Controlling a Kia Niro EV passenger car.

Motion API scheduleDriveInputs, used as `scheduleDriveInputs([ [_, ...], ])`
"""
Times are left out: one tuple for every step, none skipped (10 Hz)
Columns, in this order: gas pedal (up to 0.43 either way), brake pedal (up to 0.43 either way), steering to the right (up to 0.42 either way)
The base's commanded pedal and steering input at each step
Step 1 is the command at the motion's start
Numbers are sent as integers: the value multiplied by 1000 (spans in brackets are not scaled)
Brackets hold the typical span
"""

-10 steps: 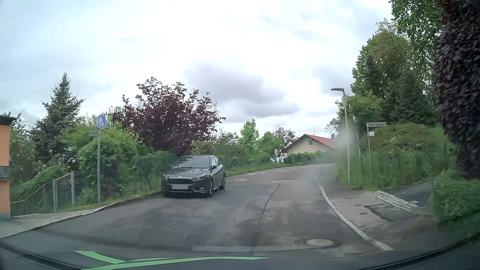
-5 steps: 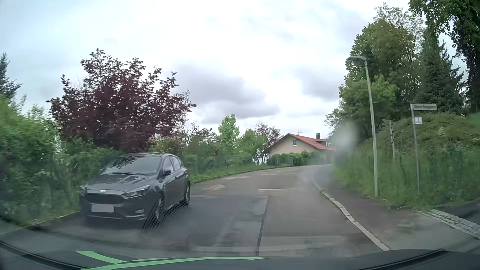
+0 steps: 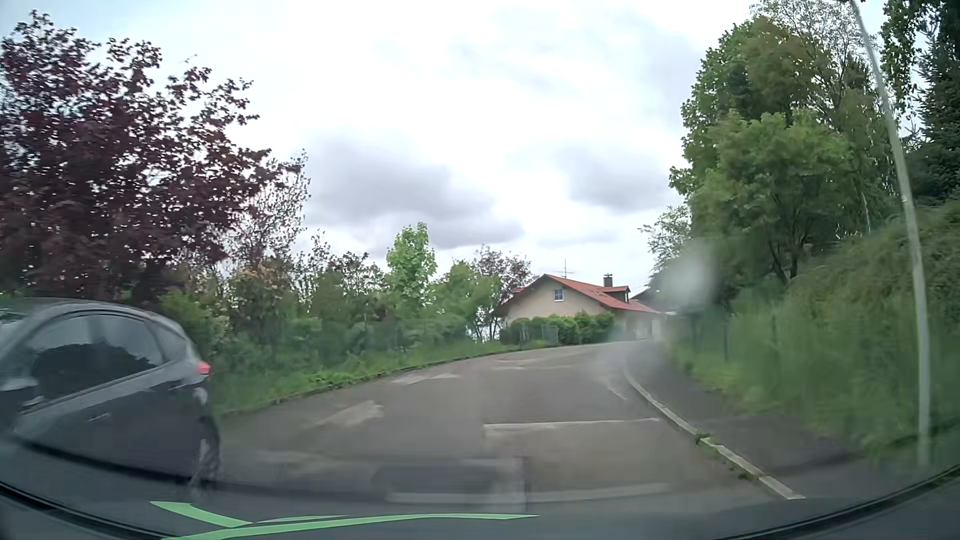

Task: Follow the waypoints while adhering to traffic rules and regulations

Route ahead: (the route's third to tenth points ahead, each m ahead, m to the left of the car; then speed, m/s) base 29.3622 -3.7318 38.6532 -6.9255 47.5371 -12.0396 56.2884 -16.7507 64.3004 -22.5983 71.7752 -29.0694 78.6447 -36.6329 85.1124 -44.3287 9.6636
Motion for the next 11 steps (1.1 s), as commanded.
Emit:
scheduleDriveInputs([
  [157, 0, 49],
  [169, 0, 48],
  [169, 0, 49],
  [169, 0, 49],
  [169, 0, 49],
  [177, 0, 51],
  [189, 0, 52],
  [189, 0, 54],
  [189, 0, 57],
  [189, 0, 59],
  [189, 0, 59],
])
